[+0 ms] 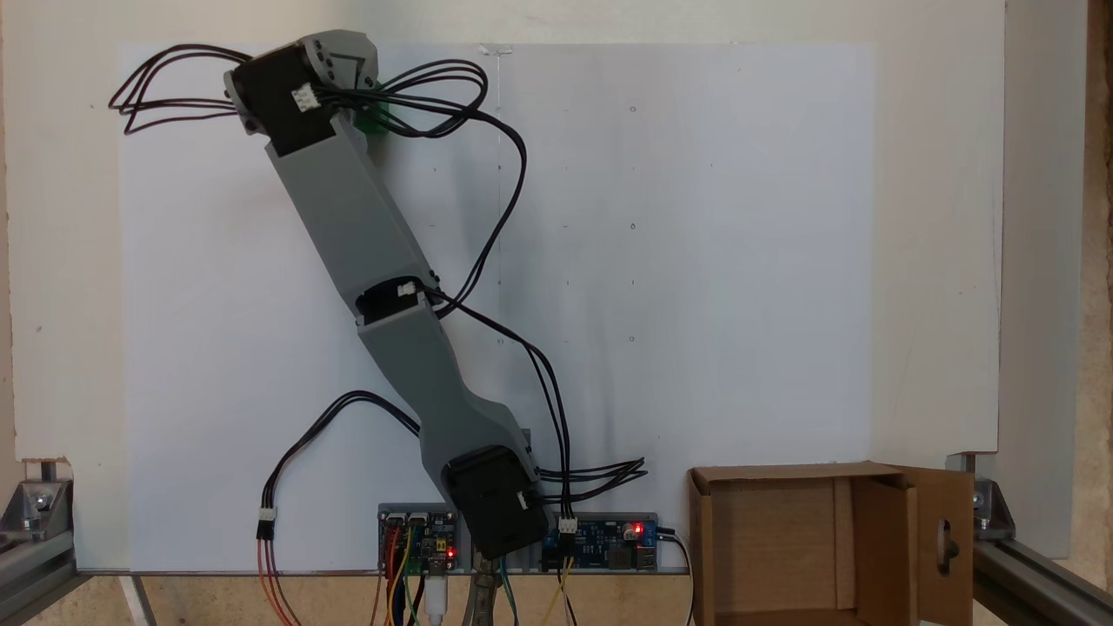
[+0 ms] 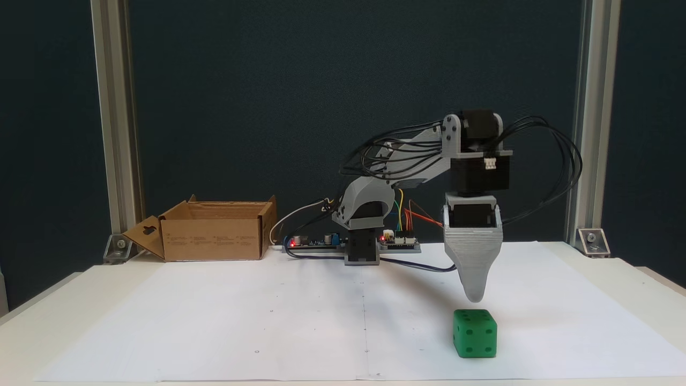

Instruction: Grasp a green dice and put it in the bin.

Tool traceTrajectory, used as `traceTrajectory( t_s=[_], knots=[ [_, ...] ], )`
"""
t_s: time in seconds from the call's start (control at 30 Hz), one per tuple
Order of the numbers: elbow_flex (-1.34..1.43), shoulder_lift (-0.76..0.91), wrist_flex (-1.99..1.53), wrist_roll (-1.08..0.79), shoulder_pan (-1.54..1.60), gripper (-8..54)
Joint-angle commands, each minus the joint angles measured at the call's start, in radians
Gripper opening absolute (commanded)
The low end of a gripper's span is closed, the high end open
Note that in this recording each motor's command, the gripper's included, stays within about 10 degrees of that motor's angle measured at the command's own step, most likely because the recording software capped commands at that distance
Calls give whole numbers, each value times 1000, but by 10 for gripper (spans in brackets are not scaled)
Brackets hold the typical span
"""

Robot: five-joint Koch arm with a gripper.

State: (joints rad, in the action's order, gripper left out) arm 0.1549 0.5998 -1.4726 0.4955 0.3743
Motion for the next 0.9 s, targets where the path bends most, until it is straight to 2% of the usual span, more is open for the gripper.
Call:
traceTrajectory(
  t_s=[0.0, 0.87],
  knots=[
    [-57, 15, -176, 71, -8, 432],
    [-32, -71, -129, 71, -8, 432]
  ],
)
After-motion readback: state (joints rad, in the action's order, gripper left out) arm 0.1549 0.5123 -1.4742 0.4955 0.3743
